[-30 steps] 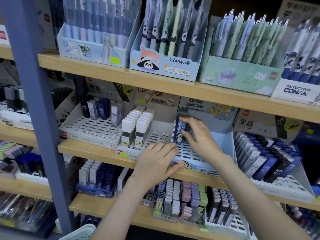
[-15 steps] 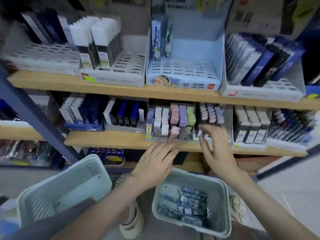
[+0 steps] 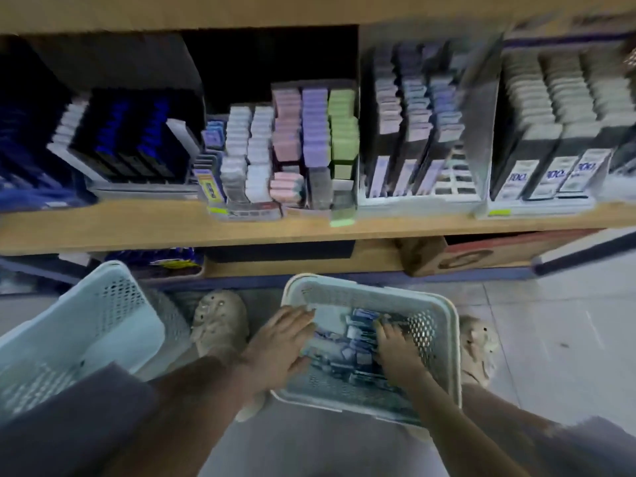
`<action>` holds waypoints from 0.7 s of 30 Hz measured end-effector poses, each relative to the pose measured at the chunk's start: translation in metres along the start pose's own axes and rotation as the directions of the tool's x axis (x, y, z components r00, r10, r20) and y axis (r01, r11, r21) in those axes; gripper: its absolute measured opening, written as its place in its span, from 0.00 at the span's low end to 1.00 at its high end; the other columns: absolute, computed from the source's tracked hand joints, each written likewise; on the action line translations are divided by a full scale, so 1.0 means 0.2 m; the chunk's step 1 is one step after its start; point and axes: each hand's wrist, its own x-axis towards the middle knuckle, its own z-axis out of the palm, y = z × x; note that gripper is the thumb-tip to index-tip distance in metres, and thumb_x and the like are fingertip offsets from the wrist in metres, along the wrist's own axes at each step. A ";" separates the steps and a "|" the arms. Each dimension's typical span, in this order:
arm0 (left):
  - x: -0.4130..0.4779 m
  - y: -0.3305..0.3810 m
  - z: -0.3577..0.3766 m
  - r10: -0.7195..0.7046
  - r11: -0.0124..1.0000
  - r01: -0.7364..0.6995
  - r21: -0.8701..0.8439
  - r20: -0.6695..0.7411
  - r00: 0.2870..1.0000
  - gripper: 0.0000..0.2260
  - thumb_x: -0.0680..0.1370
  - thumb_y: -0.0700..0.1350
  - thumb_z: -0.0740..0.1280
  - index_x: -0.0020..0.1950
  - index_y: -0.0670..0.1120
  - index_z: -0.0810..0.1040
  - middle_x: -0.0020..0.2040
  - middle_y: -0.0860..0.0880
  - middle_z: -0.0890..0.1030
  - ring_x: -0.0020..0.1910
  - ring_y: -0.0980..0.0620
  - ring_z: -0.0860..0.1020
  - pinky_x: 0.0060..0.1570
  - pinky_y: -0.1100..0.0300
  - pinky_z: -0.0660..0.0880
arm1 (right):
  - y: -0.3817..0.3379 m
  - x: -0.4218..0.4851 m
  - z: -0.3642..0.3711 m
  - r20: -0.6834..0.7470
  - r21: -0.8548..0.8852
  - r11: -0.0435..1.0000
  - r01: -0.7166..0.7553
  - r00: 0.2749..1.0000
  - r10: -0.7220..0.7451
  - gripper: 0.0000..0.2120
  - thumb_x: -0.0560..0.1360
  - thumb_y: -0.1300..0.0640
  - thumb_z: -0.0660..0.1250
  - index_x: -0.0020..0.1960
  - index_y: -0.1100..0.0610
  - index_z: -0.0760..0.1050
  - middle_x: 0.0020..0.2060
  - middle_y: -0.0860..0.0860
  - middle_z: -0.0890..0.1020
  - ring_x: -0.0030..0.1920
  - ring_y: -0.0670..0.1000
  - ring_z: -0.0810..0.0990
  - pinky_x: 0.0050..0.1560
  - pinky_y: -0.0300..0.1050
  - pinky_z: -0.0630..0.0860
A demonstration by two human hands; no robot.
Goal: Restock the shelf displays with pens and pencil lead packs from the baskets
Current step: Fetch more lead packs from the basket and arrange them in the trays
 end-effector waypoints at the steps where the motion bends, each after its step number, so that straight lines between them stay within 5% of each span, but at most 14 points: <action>1: 0.00 -0.01 0.02 -0.009 1.000 0.009 0.006 -0.015 1.000 0.23 0.73 0.58 0.57 0.58 0.48 0.81 0.62 0.47 0.79 0.62 0.49 0.76 0.66 0.52 0.60 | -0.01 0.03 0.02 -0.022 -0.022 1.000 0.000 1.000 0.000 0.33 0.78 0.60 0.62 0.77 0.63 0.49 0.75 0.59 0.57 0.74 0.56 0.59 0.67 0.47 0.65; 3: 0.01 -0.01 0.05 -0.029 0.999 0.030 0.020 -0.038 0.999 0.23 0.71 0.57 0.59 0.57 0.47 0.82 0.62 0.47 0.80 0.62 0.48 0.77 0.67 0.51 0.59 | 0.00 0.08 0.07 -0.008 -0.038 0.999 0.009 1.000 -0.009 0.39 0.60 0.60 0.80 0.68 0.66 0.69 0.63 0.62 0.76 0.61 0.57 0.77 0.52 0.48 0.78; 5: 0.02 0.00 0.07 -0.020 1.000 0.020 0.007 -0.078 0.997 0.22 0.69 0.54 0.59 0.56 0.46 0.83 0.61 0.46 0.80 0.61 0.47 0.77 0.67 0.51 0.60 | 0.01 0.11 0.13 -0.023 -0.039 0.999 -0.024 0.999 0.023 0.40 0.48 0.60 0.83 0.59 0.64 0.79 0.51 0.60 0.83 0.48 0.58 0.83 0.42 0.50 0.80; 11: 0.00 0.00 0.07 -0.010 0.993 -0.016 -0.119 -0.218 0.976 0.15 0.70 0.46 0.62 0.53 0.46 0.82 0.61 0.46 0.79 0.63 0.49 0.72 0.69 0.53 0.58 | 0.00 0.13 0.15 -0.076 -0.074 0.997 0.006 0.997 -0.011 0.26 0.57 0.64 0.74 0.56 0.65 0.80 0.50 0.64 0.81 0.49 0.63 0.82 0.45 0.60 0.80; 14: 0.00 -0.02 0.07 0.007 0.991 -0.037 -0.127 -0.229 0.973 0.14 0.72 0.45 0.62 0.53 0.47 0.83 0.61 0.47 0.79 0.64 0.48 0.73 0.69 0.51 0.60 | 0.00 0.13 0.19 -0.008 -0.125 0.992 0.010 1.000 -0.011 0.34 0.49 0.64 0.80 0.55 0.64 0.80 0.53 0.64 0.81 0.52 0.63 0.81 0.45 0.57 0.79; 21: -0.01 -0.04 0.08 0.055 0.990 -0.081 -0.115 -0.219 0.974 0.12 0.73 0.46 0.61 0.49 0.47 0.82 0.60 0.47 0.80 0.62 0.48 0.74 0.69 0.51 0.58 | -0.03 0.13 0.17 -0.032 -0.315 0.947 0.065 0.996 -0.079 0.35 0.57 0.56 0.79 0.61 0.66 0.76 0.52 0.62 0.81 0.51 0.61 0.80 0.47 0.54 0.78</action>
